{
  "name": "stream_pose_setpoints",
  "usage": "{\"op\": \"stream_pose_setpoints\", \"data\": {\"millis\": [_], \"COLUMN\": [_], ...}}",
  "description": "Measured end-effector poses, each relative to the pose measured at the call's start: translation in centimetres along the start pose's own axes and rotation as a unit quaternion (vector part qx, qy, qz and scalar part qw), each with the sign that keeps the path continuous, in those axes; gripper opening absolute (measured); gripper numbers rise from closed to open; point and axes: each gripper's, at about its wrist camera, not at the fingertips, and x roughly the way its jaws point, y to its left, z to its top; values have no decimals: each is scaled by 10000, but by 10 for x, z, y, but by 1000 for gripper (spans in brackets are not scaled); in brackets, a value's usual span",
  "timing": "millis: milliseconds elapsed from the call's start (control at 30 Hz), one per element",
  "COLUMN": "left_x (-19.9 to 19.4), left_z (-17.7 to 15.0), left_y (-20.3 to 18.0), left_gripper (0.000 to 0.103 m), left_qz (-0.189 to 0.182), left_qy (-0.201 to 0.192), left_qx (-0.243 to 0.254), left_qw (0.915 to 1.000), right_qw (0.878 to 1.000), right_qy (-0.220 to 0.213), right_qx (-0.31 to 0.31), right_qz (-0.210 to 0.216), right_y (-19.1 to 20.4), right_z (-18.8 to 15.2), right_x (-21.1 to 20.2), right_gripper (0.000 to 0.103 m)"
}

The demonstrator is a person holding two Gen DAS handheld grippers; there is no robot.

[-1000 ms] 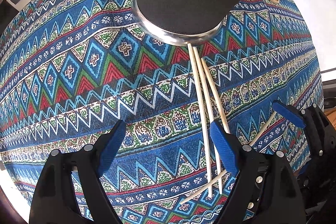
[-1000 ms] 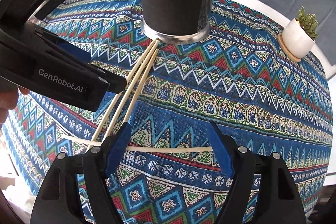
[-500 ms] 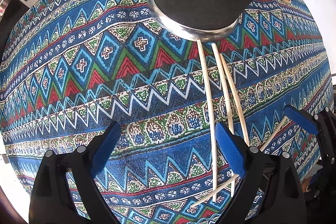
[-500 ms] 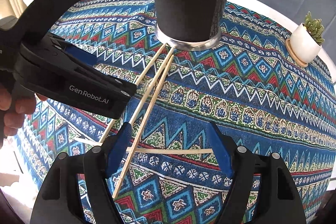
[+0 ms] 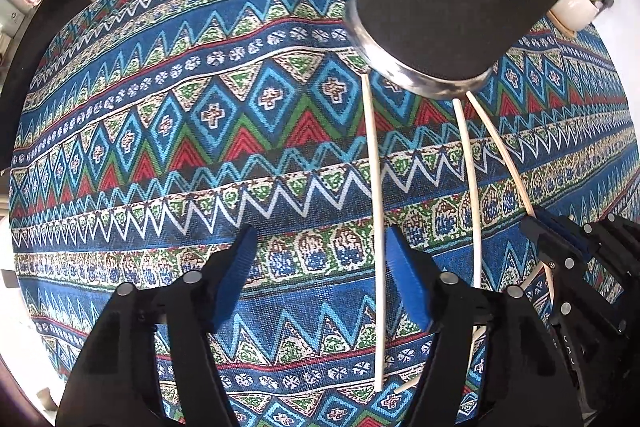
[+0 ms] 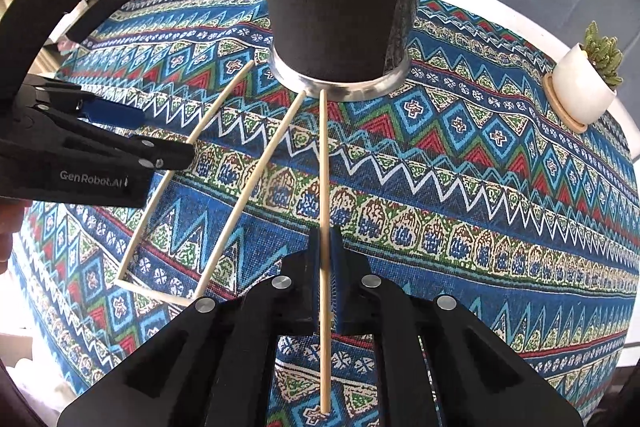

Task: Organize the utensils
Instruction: 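Close the right tool on a wooden stick while the left tool grasps another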

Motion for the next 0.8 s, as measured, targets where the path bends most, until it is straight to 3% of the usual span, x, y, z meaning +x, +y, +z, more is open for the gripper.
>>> {"op": "stream_pose_setpoints", "data": {"millis": [67,100,200,233,267,500,800], "left_x": [-7,-8,-7,-8,-9,-13,-39], "left_z": [-2,-3,-6,-5,-5,-17,-42], "left_y": [4,9,30,37,51,105,183], "left_gripper": [45,35,16,14,5,5,5], "left_qz": [3,7,-68,-135,-173,-606,-596], "left_qy": [-157,-164,-153,-122,-90,179,90], "left_qx": [-62,-96,-108,-131,-177,-552,-693], "left_qw": [9999,9998,9998,9997,9997,9965,9958], "right_qw": [9998,9995,9993,9992,9991,9996,9991], "right_qy": [36,63,13,9,-4,-37,-288], "right_qx": [145,229,306,311,328,169,152], "right_qz": [131,205,222,233,256,204,-254], "right_y": [-5,-8,-15,-16,-16,-19,-35], "right_z": [1,1,1,1,1,2,-1], "right_x": [0,-1,-8,-10,-13,-35,-76], "right_gripper": [5,5,5,5,5,5,5]}}
